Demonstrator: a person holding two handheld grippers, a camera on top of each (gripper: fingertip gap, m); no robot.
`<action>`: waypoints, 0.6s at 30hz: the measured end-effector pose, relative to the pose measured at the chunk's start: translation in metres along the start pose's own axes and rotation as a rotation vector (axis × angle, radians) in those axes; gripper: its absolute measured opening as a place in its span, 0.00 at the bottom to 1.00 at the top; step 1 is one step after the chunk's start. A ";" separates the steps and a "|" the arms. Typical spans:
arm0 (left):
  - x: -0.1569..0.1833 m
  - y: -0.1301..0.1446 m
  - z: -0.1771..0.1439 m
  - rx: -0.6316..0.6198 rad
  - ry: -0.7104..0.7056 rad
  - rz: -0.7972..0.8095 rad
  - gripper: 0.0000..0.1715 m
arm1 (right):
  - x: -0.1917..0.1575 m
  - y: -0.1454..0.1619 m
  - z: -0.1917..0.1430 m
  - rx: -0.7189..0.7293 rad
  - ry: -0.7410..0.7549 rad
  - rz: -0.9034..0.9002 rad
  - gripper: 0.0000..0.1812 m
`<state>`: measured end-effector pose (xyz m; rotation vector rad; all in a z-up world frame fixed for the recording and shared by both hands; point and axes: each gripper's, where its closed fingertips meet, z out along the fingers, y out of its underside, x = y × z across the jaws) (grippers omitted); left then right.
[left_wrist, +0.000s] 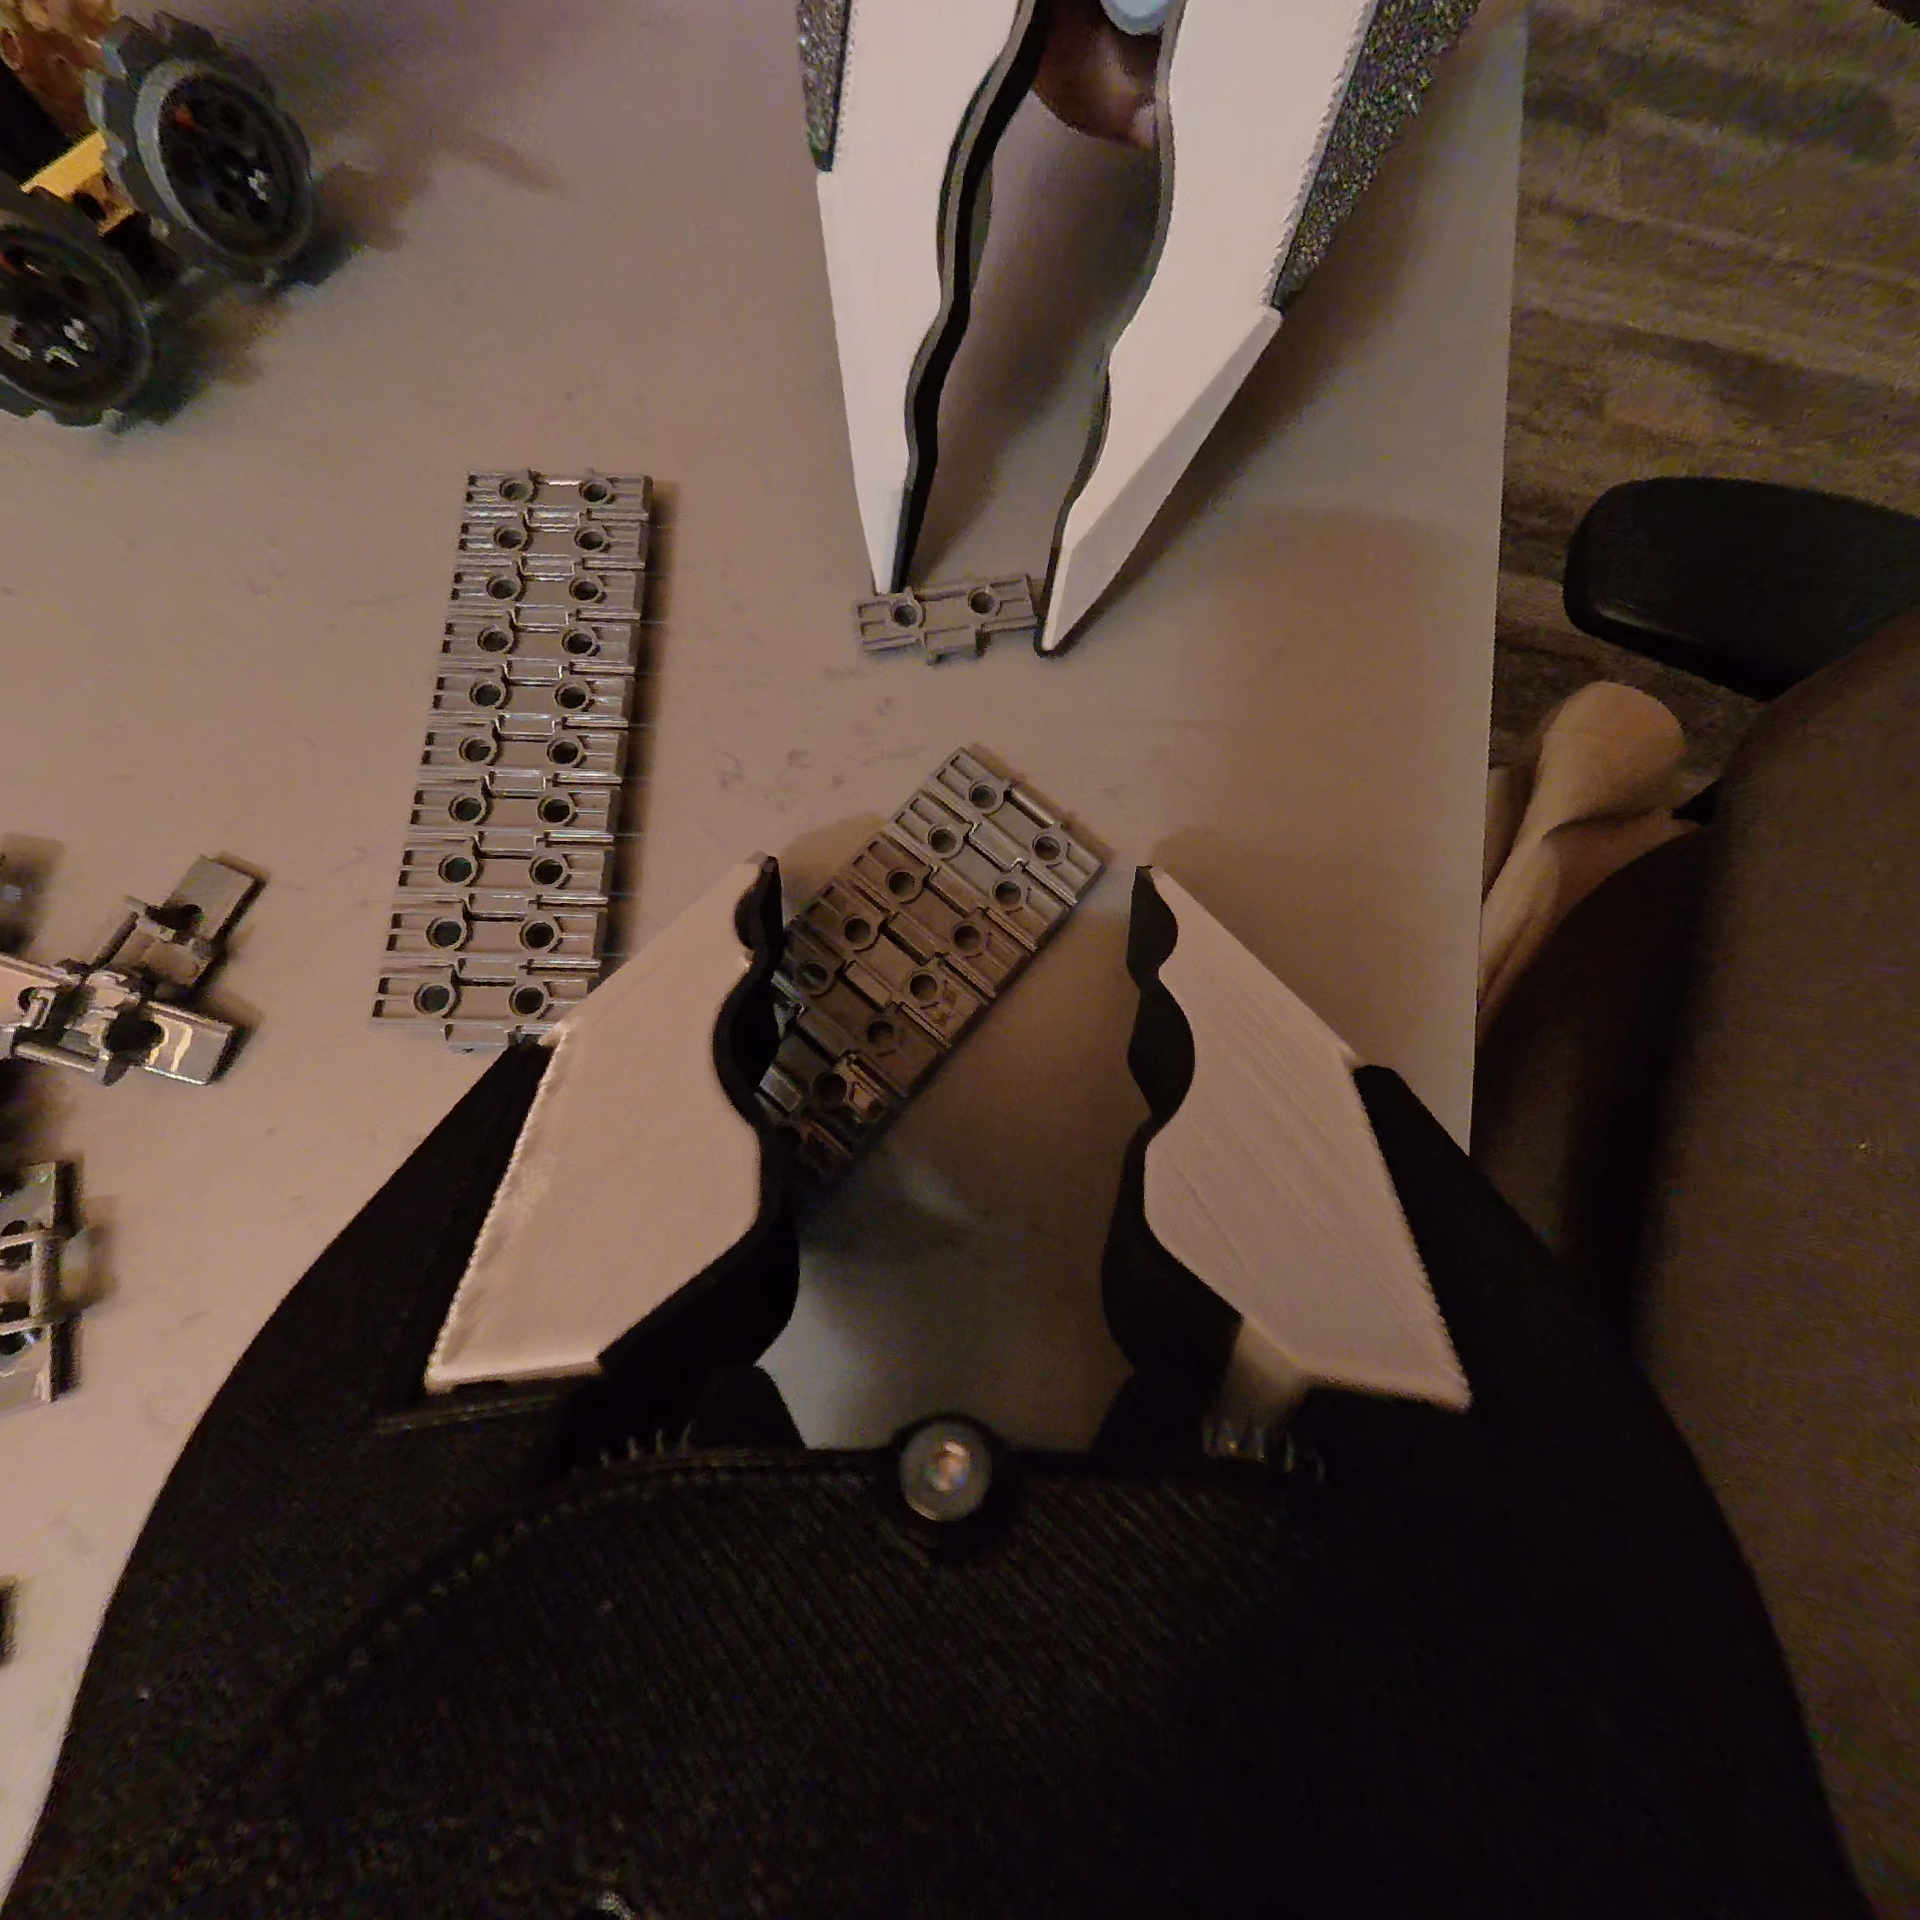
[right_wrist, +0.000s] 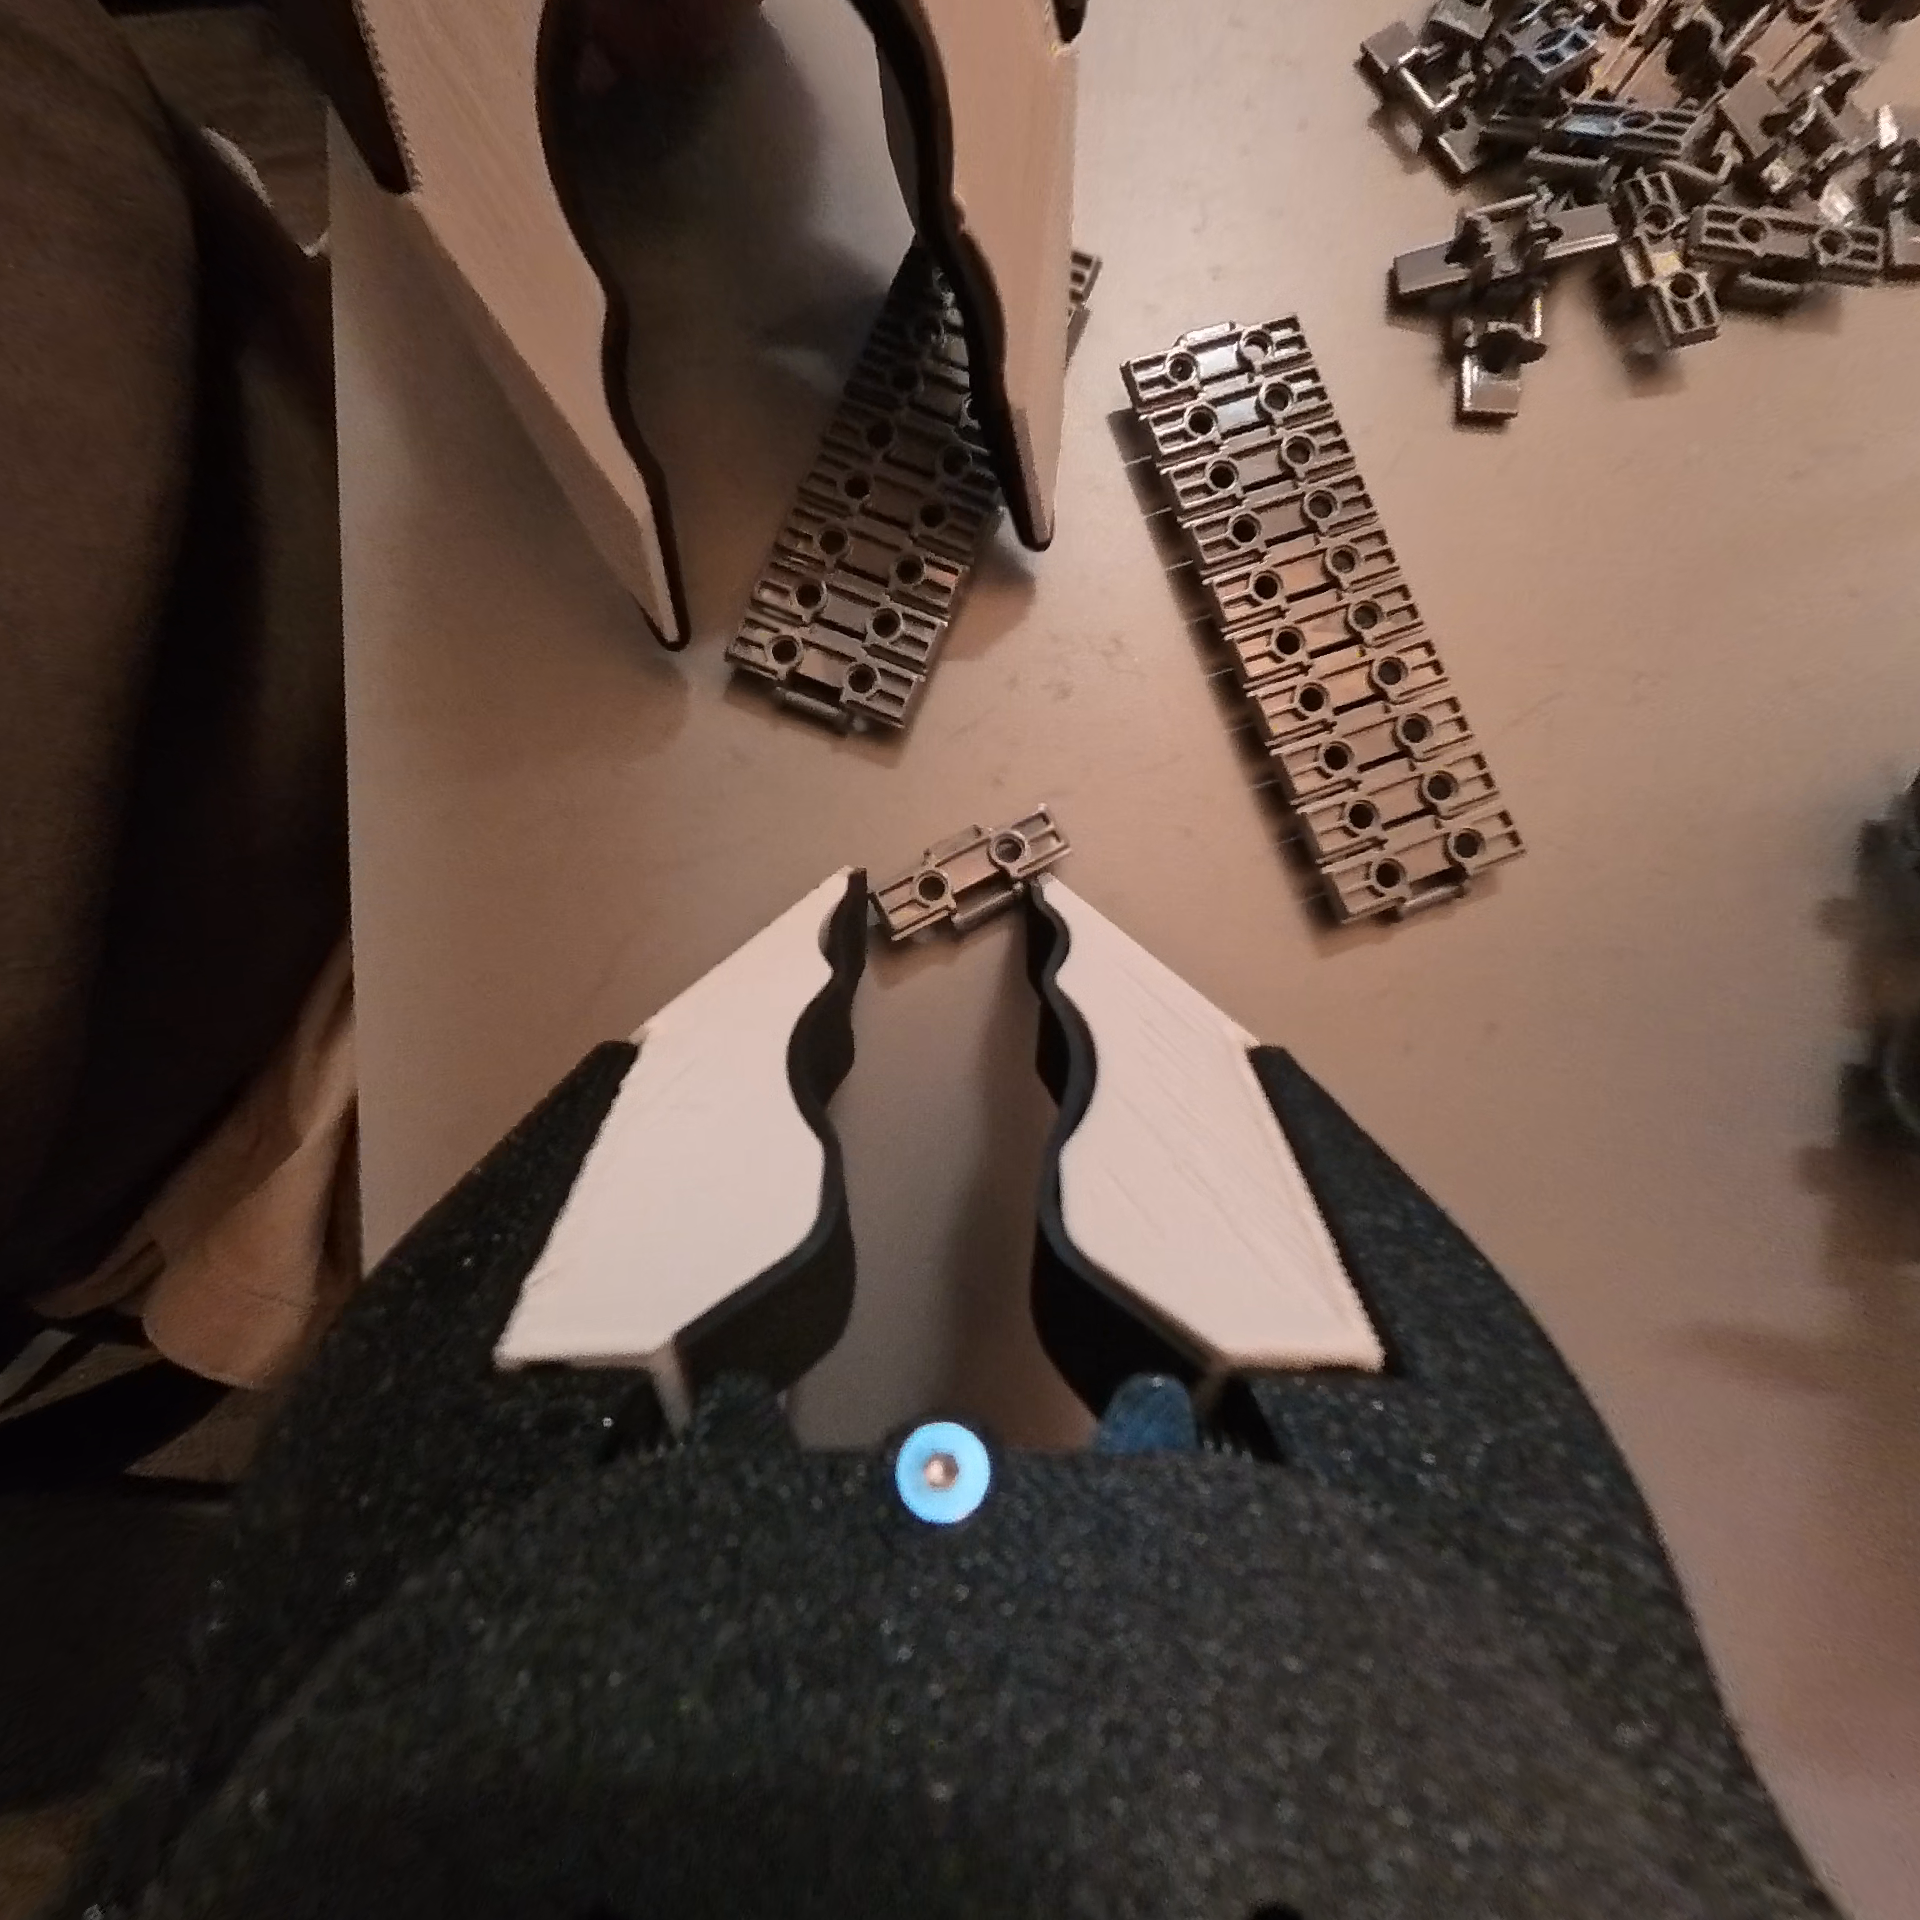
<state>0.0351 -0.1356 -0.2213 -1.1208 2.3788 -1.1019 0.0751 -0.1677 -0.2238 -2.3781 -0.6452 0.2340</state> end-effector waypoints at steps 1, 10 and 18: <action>0.000 0.000 0.000 -0.001 -0.002 0.003 0.38 | -0.001 0.000 0.001 -0.001 0.011 0.012 0.16; -0.005 0.002 0.005 -0.030 -0.094 0.030 0.31 | -0.013 -0.006 0.006 0.059 0.137 0.164 0.16; -0.007 -0.001 0.007 -0.052 -0.176 -0.123 0.31 | -0.011 -0.011 0.003 0.130 0.281 0.338 0.16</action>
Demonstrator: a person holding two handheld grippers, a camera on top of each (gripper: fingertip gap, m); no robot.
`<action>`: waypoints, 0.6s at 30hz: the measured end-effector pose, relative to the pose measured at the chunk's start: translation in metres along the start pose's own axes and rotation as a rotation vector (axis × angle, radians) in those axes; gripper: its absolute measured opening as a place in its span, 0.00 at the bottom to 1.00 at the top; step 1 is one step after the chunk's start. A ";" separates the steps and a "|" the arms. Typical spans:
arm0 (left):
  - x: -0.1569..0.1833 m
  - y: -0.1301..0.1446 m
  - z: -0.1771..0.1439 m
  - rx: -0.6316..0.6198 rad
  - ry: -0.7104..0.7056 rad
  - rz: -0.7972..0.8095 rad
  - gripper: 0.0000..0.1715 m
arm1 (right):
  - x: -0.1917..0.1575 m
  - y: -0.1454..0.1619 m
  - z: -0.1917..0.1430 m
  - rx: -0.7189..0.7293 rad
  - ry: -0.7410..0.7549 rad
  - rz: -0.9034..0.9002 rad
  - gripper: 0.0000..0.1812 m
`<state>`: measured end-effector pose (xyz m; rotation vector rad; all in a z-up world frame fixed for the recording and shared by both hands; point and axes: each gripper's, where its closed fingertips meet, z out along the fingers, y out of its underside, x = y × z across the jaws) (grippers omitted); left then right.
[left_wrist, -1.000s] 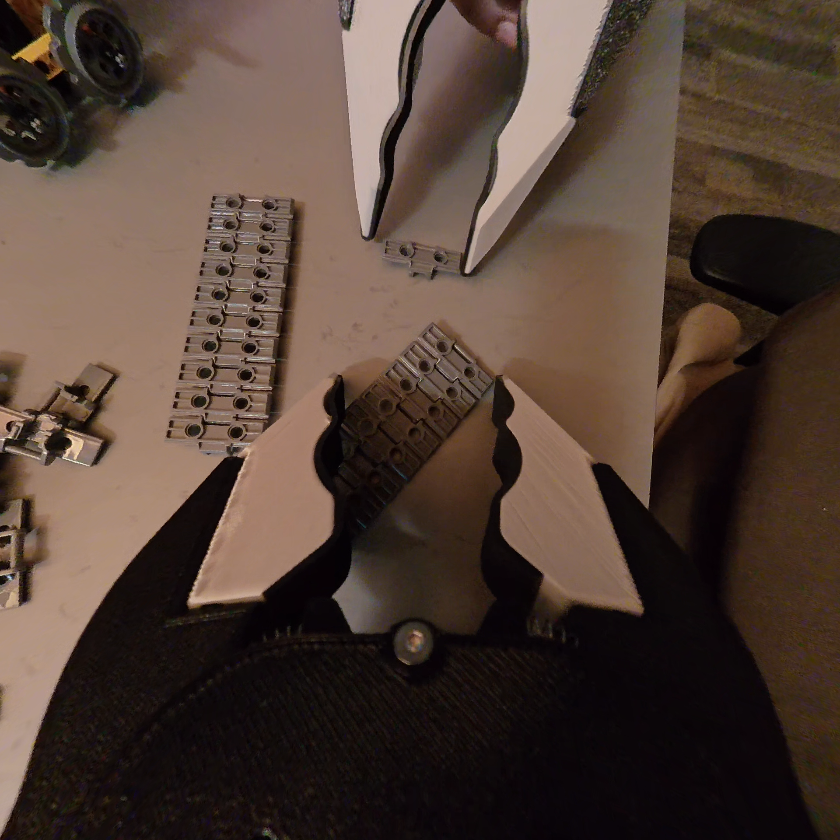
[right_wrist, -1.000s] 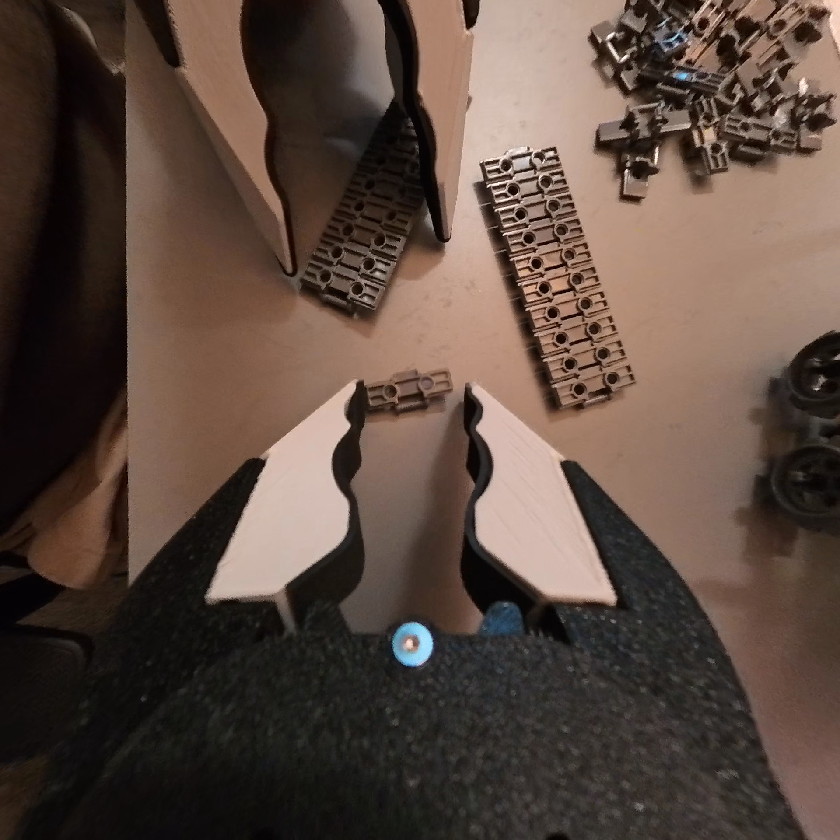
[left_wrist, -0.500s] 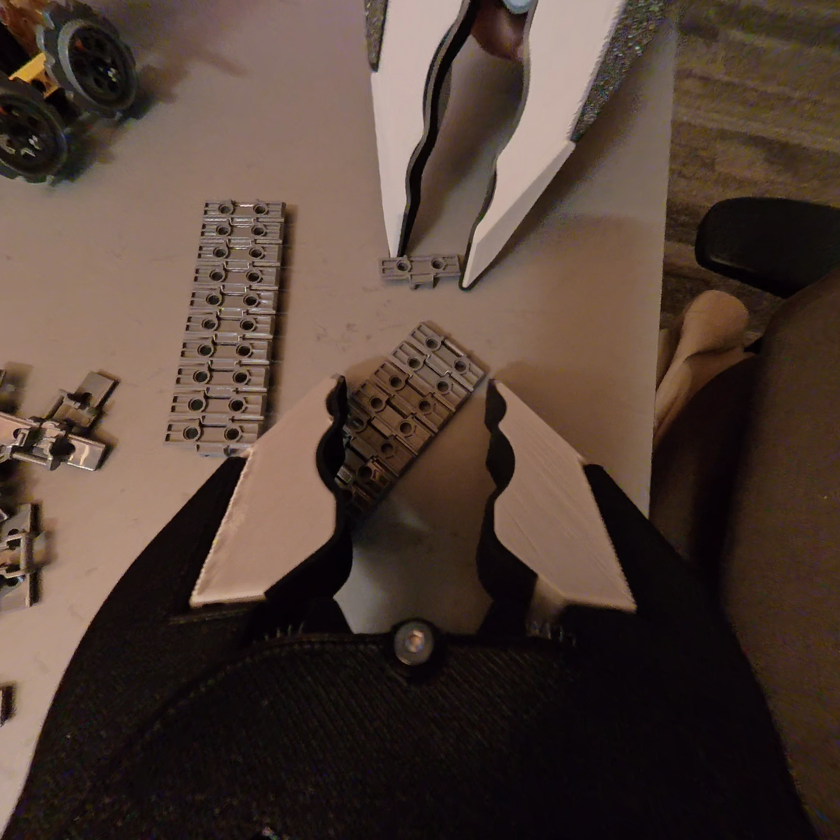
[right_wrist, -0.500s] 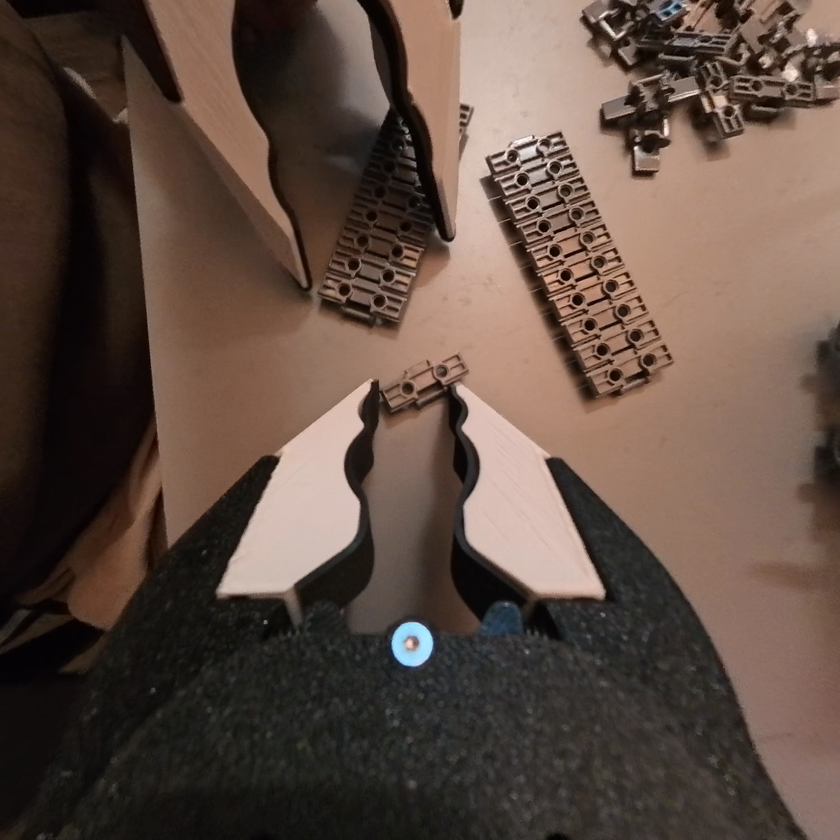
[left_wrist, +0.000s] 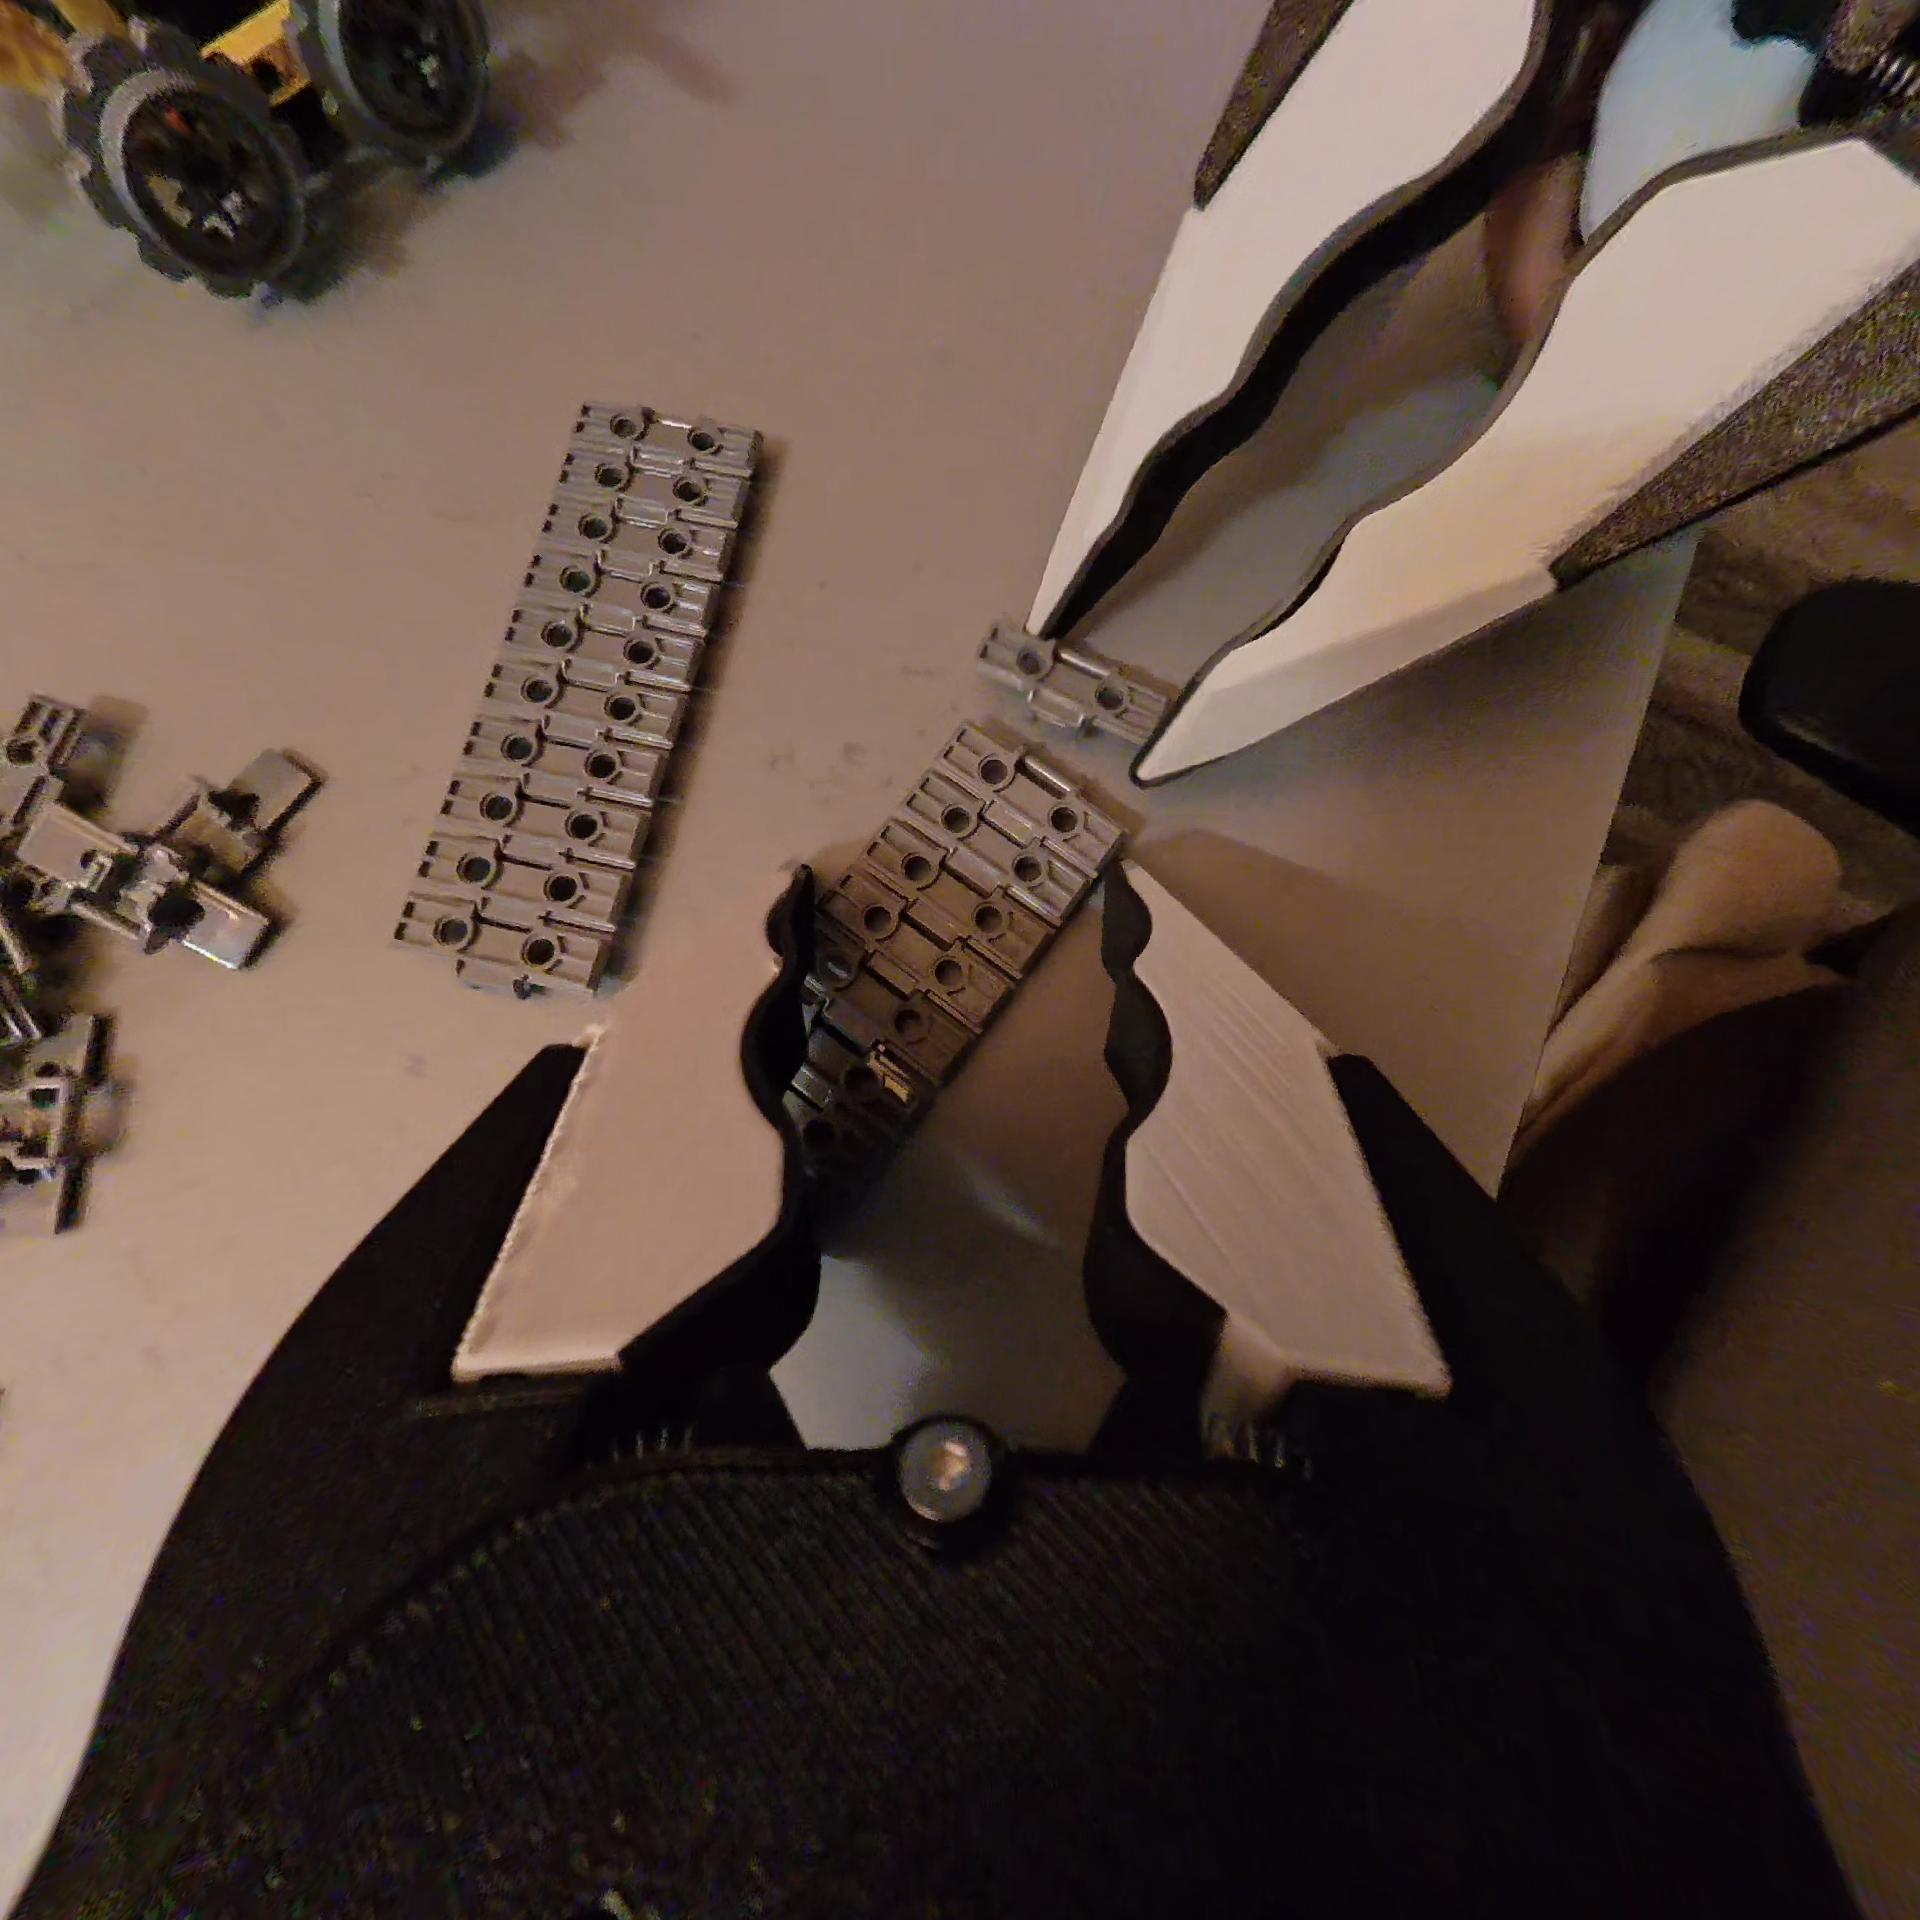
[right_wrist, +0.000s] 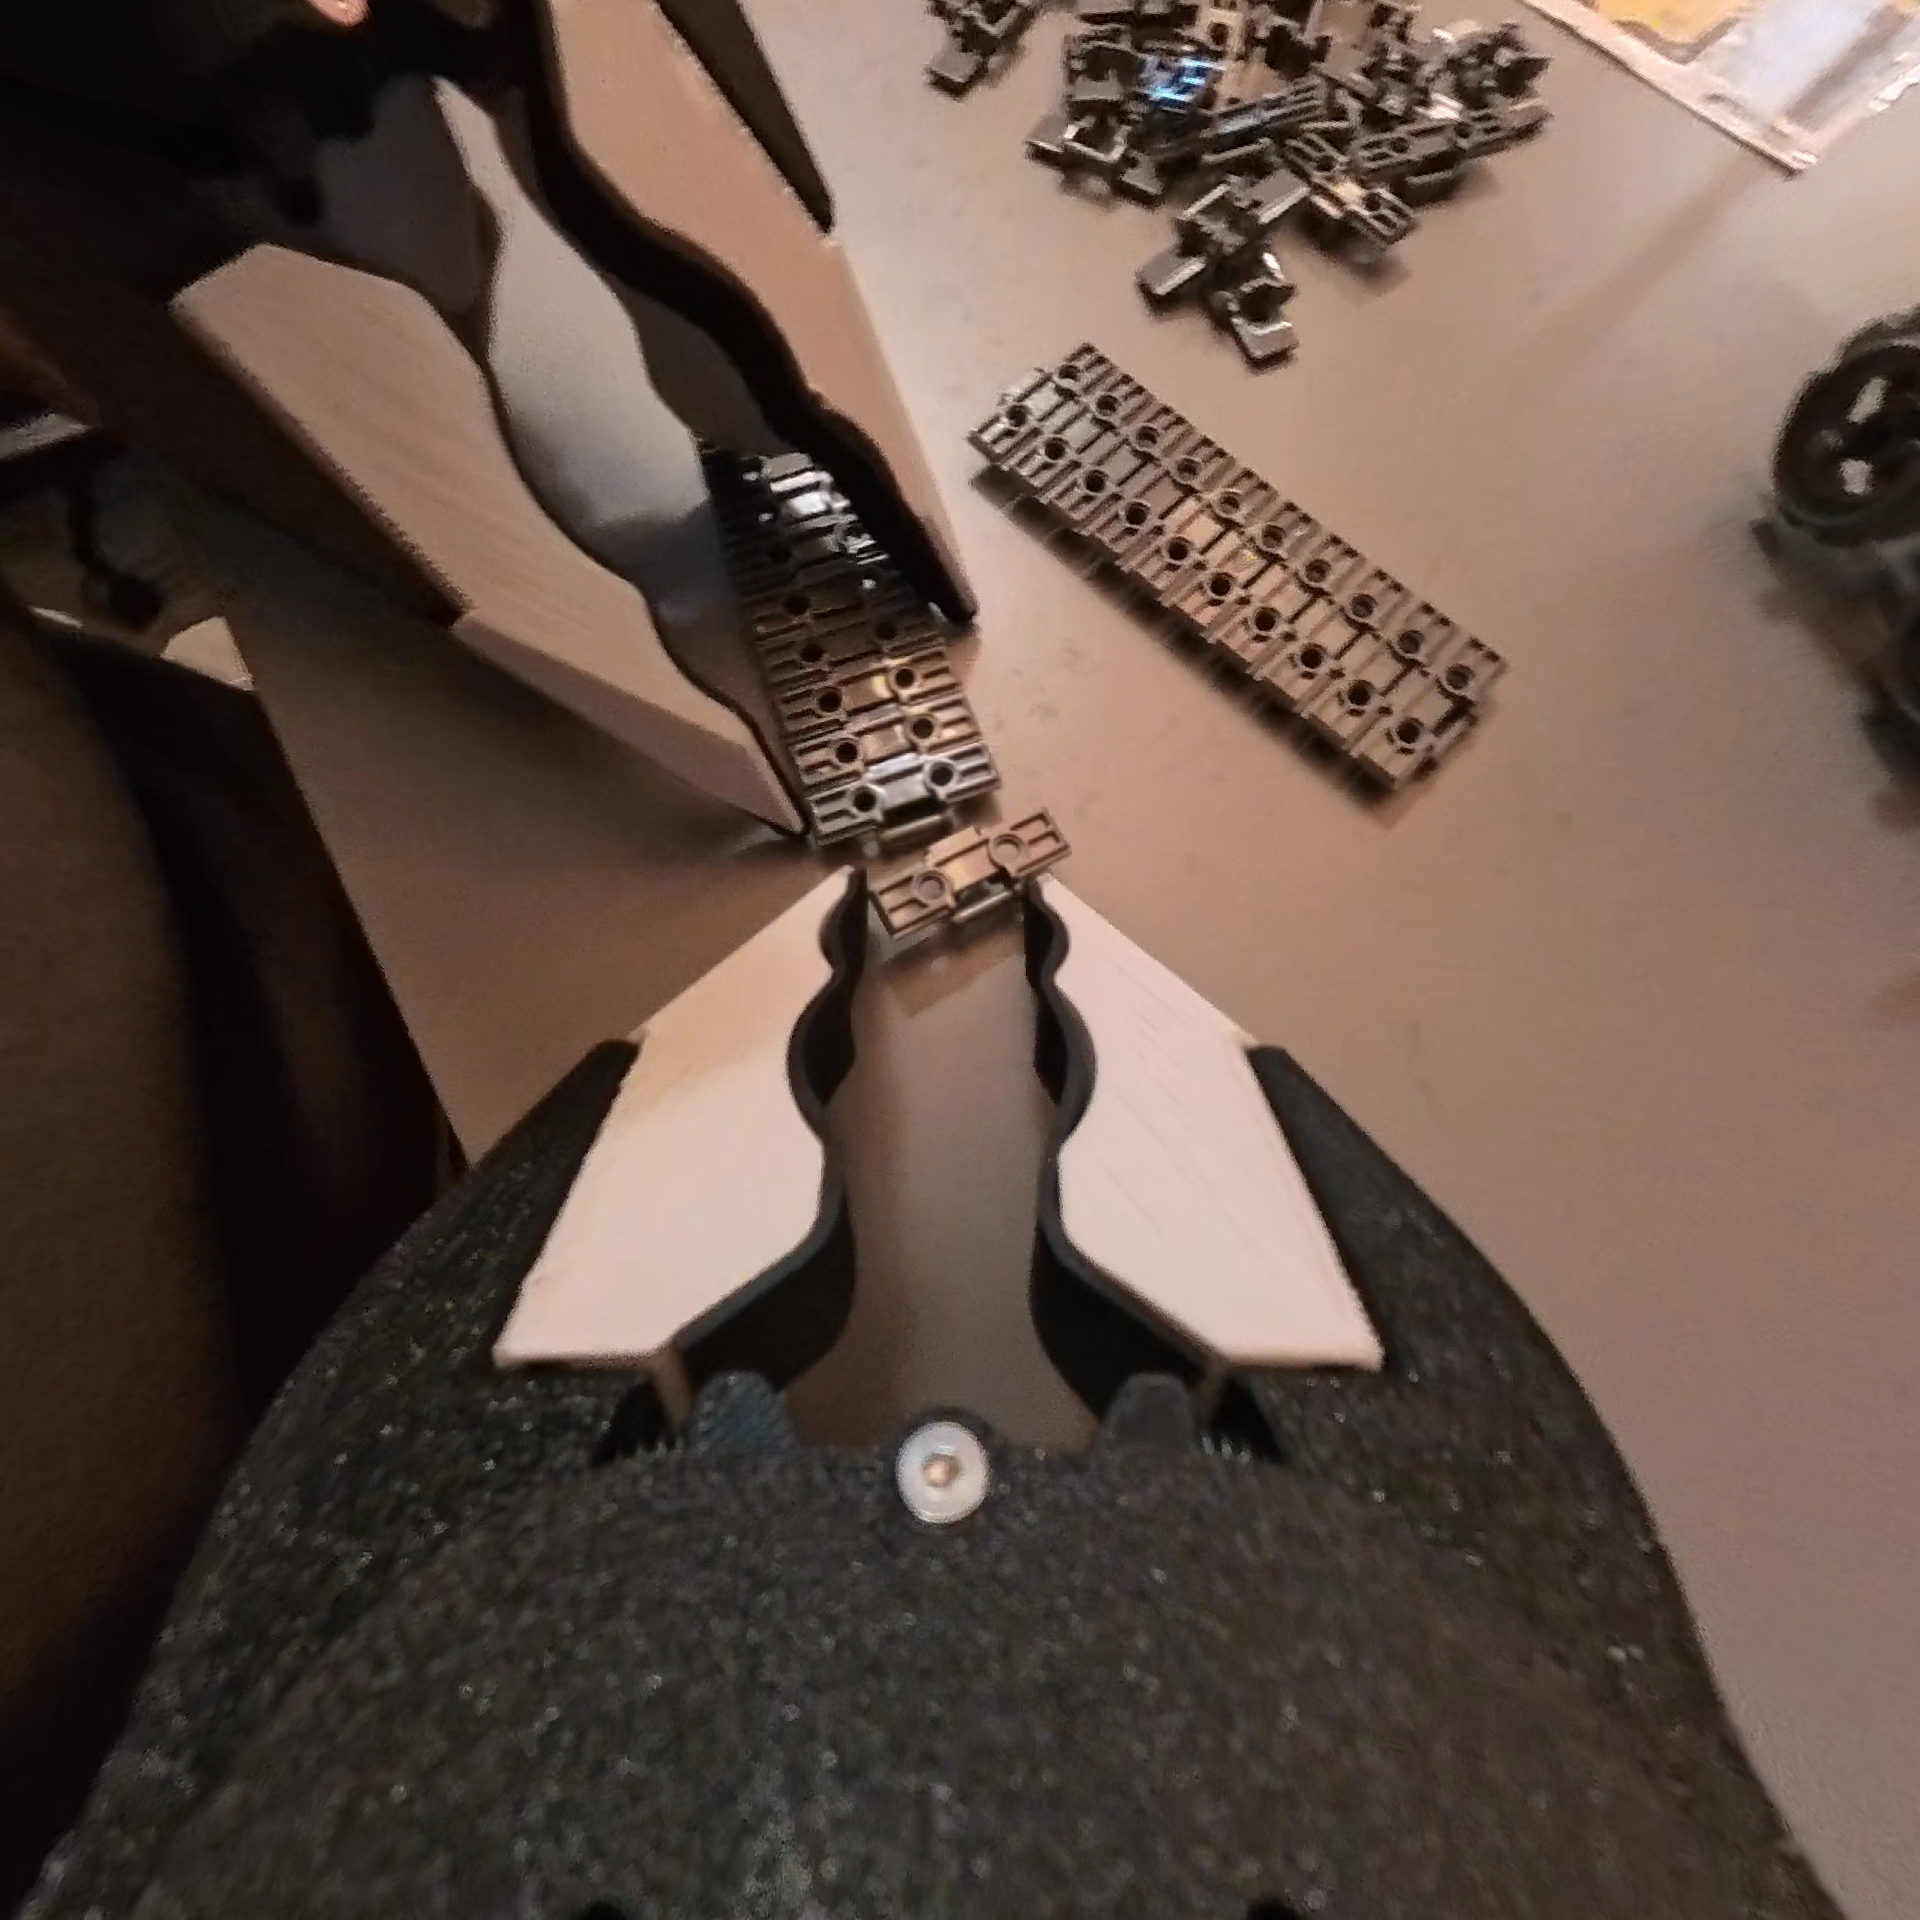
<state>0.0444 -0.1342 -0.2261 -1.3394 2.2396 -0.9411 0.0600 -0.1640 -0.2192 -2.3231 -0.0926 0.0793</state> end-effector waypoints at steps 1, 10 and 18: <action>0.001 0.000 0.000 -0.003 -0.003 -0.007 0.31 | 0.001 0.001 -0.001 0.002 0.019 0.004 0.16; 0.000 -0.005 -0.003 0.019 -0.015 0.032 0.36 | -0.009 -0.007 0.000 0.064 0.009 0.132 0.16; 0.002 0.001 0.000 0.002 0.010 0.049 0.31 | -0.013 -0.002 0.004 0.020 0.022 0.117 0.16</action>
